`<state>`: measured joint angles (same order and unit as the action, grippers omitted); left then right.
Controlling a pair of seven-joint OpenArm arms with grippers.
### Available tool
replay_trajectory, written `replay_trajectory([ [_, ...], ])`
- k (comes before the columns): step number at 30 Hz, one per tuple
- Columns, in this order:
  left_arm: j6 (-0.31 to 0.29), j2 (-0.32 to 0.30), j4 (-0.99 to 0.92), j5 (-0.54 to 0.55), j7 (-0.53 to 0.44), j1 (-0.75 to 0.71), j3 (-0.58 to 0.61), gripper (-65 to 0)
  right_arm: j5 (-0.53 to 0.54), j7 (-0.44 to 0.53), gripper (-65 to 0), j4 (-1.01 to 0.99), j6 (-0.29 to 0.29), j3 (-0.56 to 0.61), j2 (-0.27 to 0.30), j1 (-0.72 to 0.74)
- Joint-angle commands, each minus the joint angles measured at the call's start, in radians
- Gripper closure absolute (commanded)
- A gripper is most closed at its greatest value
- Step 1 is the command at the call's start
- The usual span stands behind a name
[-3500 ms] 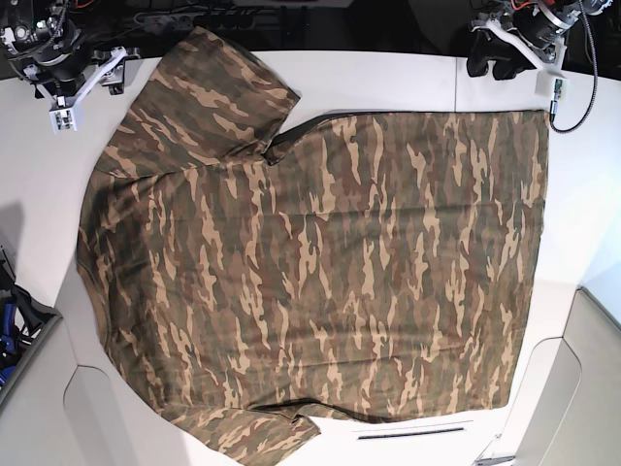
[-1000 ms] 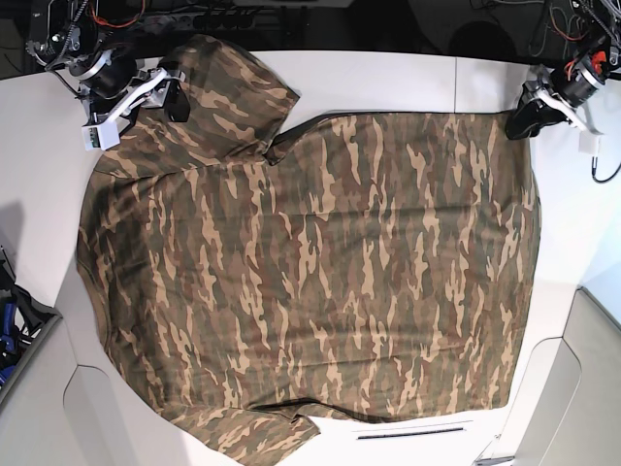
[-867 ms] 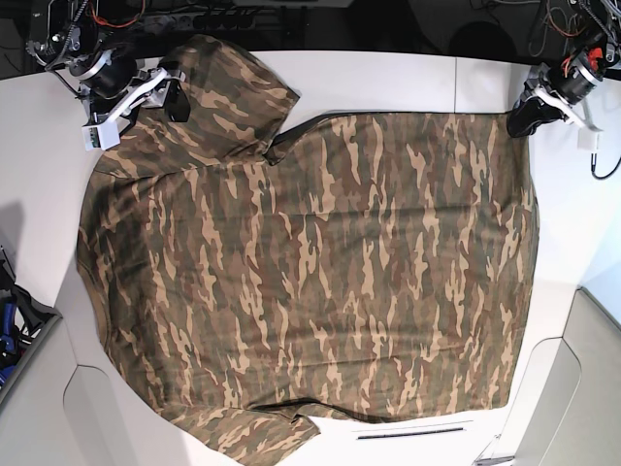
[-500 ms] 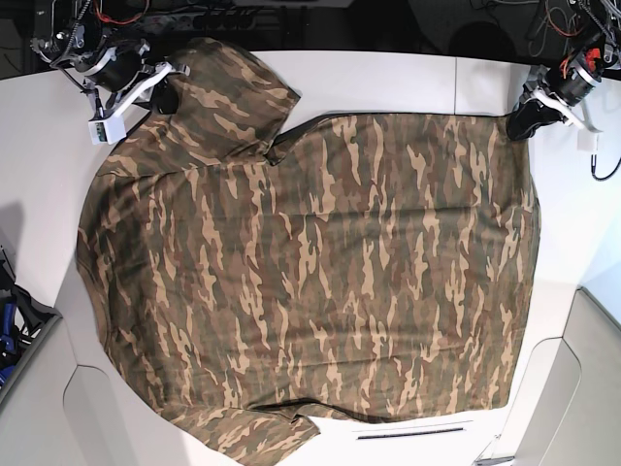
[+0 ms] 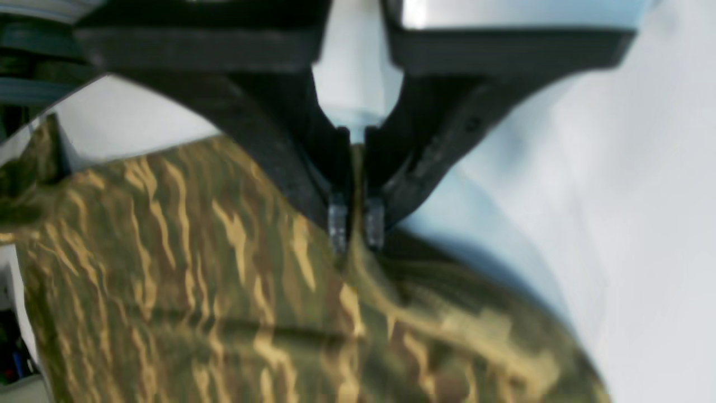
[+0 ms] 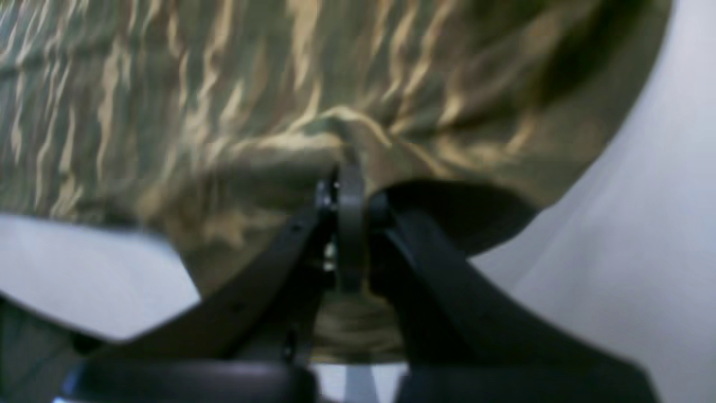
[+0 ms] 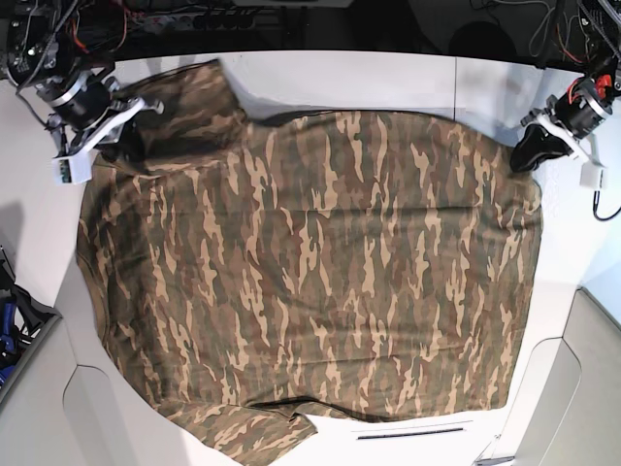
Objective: Fold the T-shirt properly
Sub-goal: 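Lift the shirt with both grippers and fold it over toward the hem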
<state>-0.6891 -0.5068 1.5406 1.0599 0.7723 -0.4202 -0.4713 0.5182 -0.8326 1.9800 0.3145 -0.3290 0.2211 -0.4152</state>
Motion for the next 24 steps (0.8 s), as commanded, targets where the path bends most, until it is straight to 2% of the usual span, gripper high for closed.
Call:
replay_trajectory([
  [1,-0.009,-0.02,0.016,0.016,-0.017,0.015,-0.008,0.0,0.01,0.021,0.0,0.017,0.001,-0.016,0.009,0.024],
  [5,-0.009,-0.02,0.016,-0.024,-0.019,0.085,-0.008,0.0,0.009,0.021,0.0,0.017,0.001,-0.025,0.011,0.098],
  [13,-0.005,-0.02,0.015,-0.179,-0.103,0.208,-0.008,0.0,-0.001,0.028,0.0,-0.012,0.009,-0.025,0.011,0.23],
  [20,-0.003,-0.02,-0.002,-0.235,-0.127,0.293,-0.007,0.0,-0.013,0.055,0.0,-0.171,0.092,-0.024,0.011,0.377],
  [24,-0.003,-0.02,-0.062,-0.235,-0.153,0.336,0.001,0.0,-0.005,0.055,0.0,-0.292,0.116,-0.024,0.011,0.473],
])
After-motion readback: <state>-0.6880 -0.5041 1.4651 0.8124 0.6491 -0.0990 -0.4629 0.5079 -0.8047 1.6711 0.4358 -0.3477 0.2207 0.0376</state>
